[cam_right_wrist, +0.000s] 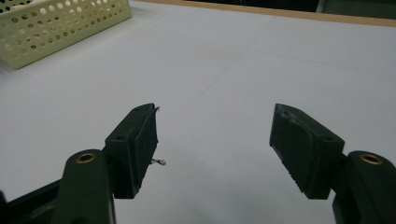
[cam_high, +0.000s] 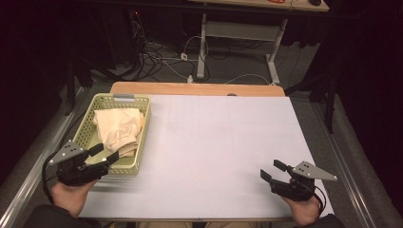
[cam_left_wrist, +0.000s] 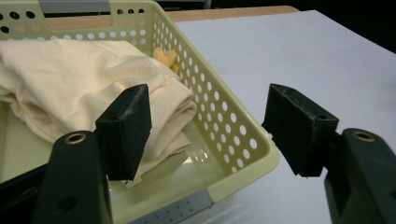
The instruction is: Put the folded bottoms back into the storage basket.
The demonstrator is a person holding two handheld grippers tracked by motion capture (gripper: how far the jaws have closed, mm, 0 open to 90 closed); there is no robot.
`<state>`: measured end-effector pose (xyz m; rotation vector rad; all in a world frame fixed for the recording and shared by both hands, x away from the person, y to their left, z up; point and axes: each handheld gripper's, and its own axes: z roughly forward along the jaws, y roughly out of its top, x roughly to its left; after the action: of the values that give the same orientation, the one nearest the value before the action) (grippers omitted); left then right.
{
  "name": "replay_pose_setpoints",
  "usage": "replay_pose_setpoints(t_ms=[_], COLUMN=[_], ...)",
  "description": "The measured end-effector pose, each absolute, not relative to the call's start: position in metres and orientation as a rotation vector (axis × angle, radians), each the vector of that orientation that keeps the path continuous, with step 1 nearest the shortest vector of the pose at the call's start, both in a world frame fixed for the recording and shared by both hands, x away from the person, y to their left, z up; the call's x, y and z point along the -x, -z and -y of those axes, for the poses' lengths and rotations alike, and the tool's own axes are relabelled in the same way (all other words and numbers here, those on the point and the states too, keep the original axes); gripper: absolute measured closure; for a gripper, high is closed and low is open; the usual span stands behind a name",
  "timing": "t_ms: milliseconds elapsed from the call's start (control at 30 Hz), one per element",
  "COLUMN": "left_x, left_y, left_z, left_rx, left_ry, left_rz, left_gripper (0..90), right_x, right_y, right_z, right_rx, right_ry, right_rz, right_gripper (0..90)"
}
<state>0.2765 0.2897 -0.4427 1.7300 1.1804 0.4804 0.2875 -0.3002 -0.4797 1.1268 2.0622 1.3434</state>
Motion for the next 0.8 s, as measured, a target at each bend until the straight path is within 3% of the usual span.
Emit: replay_pose_setpoints(t_ms=[800], left_x=[-0.272], left_y=[0.462], left_z=[-0.296], left_rx=[-1.685], left_ry=[-0.477], left_rz=[-1.217], left_gripper=[30.5], right_x=[-0.28], right_y=[0.48], right_z=[0.31], right_rx=[-1.159], right_ry=[-1.362], right_rz=[-2.036], right_gripper=[32.4])
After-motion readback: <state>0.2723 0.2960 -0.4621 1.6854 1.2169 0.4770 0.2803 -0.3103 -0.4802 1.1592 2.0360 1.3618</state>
